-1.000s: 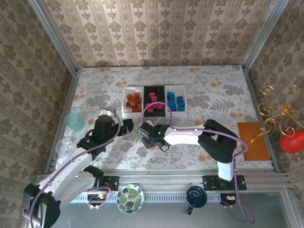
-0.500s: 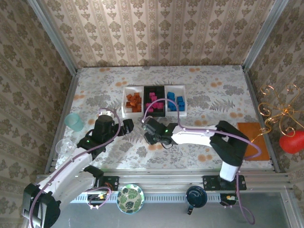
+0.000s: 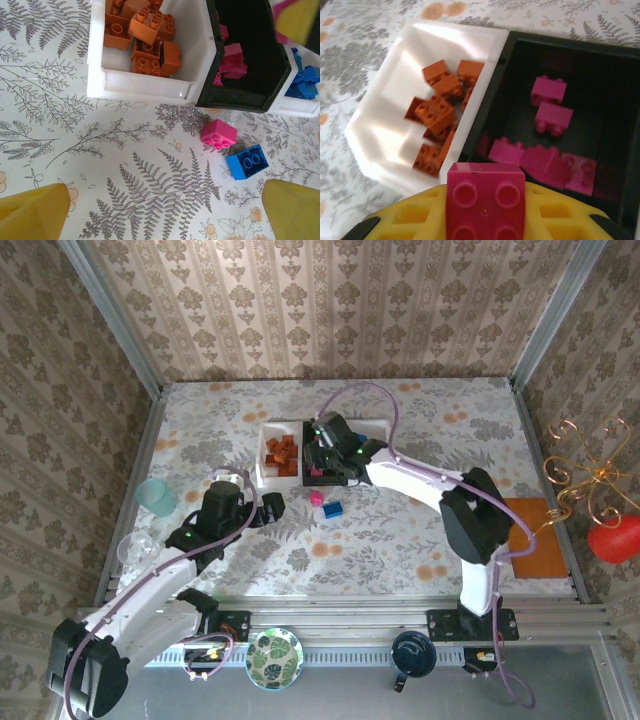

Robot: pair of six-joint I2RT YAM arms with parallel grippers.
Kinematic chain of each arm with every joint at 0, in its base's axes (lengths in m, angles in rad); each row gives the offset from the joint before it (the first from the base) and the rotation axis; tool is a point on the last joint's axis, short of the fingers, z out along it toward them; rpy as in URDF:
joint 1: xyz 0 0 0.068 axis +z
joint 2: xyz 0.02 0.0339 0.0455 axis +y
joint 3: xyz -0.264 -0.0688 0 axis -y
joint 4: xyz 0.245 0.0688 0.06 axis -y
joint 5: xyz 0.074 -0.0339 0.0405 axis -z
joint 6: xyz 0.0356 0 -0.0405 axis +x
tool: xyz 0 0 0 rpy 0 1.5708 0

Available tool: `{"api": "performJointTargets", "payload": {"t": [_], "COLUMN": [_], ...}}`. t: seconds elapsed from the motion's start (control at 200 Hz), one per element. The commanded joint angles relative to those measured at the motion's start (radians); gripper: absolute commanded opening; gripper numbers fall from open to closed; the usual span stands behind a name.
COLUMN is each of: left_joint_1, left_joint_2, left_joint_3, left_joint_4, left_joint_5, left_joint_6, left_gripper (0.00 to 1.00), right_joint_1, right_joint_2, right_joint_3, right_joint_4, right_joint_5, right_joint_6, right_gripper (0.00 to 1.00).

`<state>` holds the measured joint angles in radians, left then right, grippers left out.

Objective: Sort the legos into containers by color
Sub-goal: Place the lego in the container.

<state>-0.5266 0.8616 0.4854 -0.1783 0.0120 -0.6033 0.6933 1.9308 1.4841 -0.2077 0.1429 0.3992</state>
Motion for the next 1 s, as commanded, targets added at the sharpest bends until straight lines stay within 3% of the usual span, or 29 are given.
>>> {"api": "performJointTargets", "payload": {"t": [0.0, 0.19, 0.325, 0.43, 0.66, 0.995], "left_joint_1": [-0.013, -0.022, -0.026, -0.032, -0.081, -0.214], "left_joint_2": [0.006, 0.018, 0.029, 0.038, 0.12, 0.507], "left_joint_3": [-0.002, -0.007, -0.006, -0.002, 0.029, 0.217], "left_joint_4": [0.007, 0.014, 0.023, 0.028, 0.062, 0.181], "left_joint_5": [0.019, 0.02, 0.029, 0.031, 0.023, -0.011], "left_joint_6": [0.0, -0.001, 0.0, 0.006, 0.041, 0.113], "left_gripper": [0.99, 0.99, 1.0, 1.0, 0.94, 0.77], "right_joint_1": [-0.004, -0.03, -0.035, -0.034, -0.013, 0.0], "right_joint_2": [0.083, 0.186, 0.202, 0.164, -0.045, -0.375], "right_joint_3": [0.125, 0.272, 0.304, 0.282, 0.05, -0.389], "right_joint_4": [-0.111, -0.211, -0.214, -0.197, -0.085, 0.029], "right_joint_5": [0.071, 0.112, 0.097, 0.084, 0.069, 0.079], "right_joint_6": [-0.001, 0.046, 0.062, 0.059, 0.069, 0.144], "right_gripper": [0.28, 0.34, 0.6, 0.67, 0.7, 0.71]}}
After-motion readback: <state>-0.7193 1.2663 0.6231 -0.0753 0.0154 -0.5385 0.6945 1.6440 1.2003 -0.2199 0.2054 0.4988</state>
